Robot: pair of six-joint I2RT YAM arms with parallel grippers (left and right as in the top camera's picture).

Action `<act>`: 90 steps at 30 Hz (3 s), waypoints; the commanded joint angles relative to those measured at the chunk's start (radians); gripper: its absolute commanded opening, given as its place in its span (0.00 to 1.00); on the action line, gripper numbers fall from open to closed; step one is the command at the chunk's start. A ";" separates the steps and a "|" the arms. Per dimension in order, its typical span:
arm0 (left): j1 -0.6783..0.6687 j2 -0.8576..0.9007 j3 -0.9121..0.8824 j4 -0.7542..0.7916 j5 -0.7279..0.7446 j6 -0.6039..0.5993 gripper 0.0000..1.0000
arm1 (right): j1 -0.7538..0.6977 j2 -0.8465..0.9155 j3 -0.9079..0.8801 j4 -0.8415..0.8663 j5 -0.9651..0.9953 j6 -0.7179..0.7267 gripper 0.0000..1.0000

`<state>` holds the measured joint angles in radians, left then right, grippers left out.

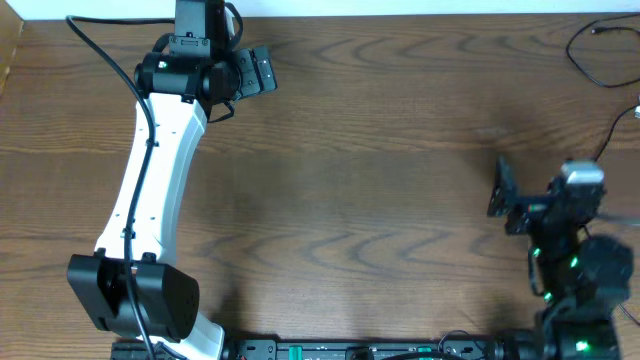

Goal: Untangle cables

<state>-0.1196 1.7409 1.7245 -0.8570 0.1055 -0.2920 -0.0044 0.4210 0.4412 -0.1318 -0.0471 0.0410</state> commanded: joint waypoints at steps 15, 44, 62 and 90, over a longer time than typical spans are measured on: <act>0.002 -0.022 -0.008 -0.003 -0.010 -0.002 0.98 | 0.032 -0.414 -0.438 0.188 0.018 -0.004 0.99; 0.002 -0.022 -0.008 -0.003 -0.010 -0.002 0.98 | 0.032 -0.415 -0.436 0.056 0.041 -0.005 0.99; 0.002 -0.022 -0.008 -0.029 -0.011 0.000 0.98 | 0.032 -0.415 -0.436 0.056 0.041 -0.005 0.99; 0.138 -1.092 -1.122 0.681 -0.050 0.159 0.98 | 0.032 -0.415 -0.436 0.056 0.041 -0.005 0.99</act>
<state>0.0116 0.7441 0.7074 -0.2260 0.0677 -0.1810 0.0212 0.0120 0.0074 -0.0715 -0.0170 0.0410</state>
